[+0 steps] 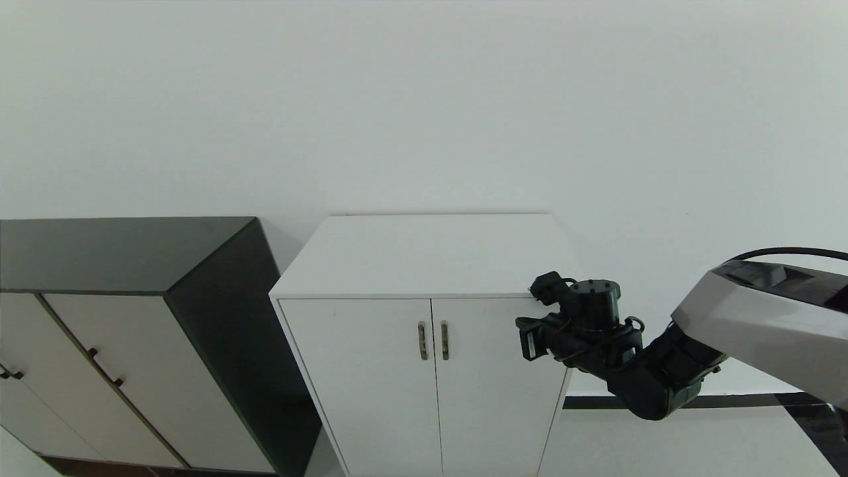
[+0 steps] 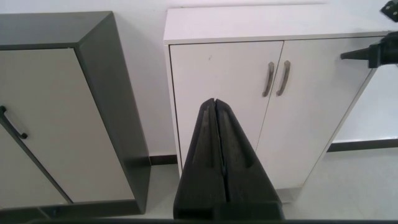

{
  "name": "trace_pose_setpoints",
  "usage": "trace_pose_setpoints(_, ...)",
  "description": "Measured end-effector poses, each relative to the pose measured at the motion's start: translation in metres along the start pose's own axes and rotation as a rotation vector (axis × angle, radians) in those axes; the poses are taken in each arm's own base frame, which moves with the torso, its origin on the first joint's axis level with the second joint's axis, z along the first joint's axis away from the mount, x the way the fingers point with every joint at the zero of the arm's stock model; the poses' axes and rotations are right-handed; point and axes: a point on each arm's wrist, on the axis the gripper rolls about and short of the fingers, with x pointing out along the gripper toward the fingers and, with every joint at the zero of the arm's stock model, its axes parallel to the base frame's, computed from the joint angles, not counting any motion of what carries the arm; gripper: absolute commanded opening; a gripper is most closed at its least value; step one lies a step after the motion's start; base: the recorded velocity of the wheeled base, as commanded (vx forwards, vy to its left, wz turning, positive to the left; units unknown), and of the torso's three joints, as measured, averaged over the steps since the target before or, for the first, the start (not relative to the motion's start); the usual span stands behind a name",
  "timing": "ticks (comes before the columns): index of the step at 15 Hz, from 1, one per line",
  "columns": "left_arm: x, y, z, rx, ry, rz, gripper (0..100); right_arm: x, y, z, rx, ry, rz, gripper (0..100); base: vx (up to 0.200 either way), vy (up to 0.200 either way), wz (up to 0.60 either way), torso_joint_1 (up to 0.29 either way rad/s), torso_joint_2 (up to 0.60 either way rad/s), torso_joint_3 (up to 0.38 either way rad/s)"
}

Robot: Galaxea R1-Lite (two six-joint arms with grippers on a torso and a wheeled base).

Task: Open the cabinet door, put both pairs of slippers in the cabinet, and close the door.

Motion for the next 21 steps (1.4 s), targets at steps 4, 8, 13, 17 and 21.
trace_pose_setpoints(4, 0.000, 0.000, 0.000, 0.000, 0.000, -0.001, 0, -0.064, -0.021, 0.002, 0.019, 0.035, -0.102, 0, 0.000, 0.000, 0.00, 0.000, 0.00, 0.000)
trace_pose_setpoints(8, 0.000, 0.000, 0.000, 0.000, 0.000, -0.001, 0, -0.155, -0.048, -0.006, 0.055, 0.071, -0.249, 0, 0.000, 0.000, 0.00, 0.000, 0.00, 0.000)
trace_pose_setpoints(13, 0.000, 0.000, 0.000, 0.000, 0.000, -0.001, 0, -0.250, -0.043, -0.040, 0.026, 0.129, -0.313, 0, 0.000, 0.000, 0.00, 0.000, 0.00, 0.000)
trace_pose_setpoints(17, 0.000, 0.000, 0.000, 0.000, 0.000, 0.000, 0, -0.294, -0.026, -0.063, 0.054, 0.267, -0.170, 0, 0.000, 0.000, 0.00, 0.000, 0.00, 0.000)
trace_pose_setpoints(21, 0.000, 0.000, 0.000, 0.000, 0.000, 0.000, 0, -0.334, -0.012, -0.081, 0.084, 0.330, -0.129, 0, 0.000, 0.000, 0.00, 0.000, 0.00, 0.000)
